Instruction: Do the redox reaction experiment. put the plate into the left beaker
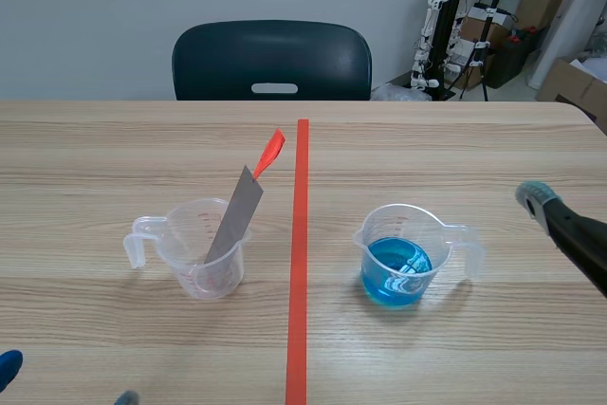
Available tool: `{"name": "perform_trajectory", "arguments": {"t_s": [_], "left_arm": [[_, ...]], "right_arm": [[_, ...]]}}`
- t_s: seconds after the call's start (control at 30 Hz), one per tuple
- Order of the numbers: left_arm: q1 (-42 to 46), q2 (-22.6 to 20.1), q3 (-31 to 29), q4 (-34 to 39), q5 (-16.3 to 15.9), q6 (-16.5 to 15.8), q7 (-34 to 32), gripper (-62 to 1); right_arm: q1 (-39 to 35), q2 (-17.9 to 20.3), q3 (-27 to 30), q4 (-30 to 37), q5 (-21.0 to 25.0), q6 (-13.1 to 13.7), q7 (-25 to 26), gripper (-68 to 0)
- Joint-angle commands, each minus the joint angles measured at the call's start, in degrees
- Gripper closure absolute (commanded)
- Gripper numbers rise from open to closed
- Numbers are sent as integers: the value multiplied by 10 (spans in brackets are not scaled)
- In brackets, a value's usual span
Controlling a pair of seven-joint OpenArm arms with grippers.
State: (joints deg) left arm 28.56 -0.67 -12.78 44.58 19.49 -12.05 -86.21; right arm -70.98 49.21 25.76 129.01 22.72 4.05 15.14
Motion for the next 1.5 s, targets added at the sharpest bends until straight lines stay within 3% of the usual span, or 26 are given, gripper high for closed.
{"name": "perform_trajectory", "arguments": {"t_s": [0.0, 1.47], "left_arm": [[2, -5, -1, 9, -4, -1, -10, -623], [1, -5, -1, 9, -4, -1, -10, -623]], "right_arm": [[7, 0, 2, 4, 4, -3, 6, -679], [16, 0, 2, 4, 4, -2, 4, -679]]}}
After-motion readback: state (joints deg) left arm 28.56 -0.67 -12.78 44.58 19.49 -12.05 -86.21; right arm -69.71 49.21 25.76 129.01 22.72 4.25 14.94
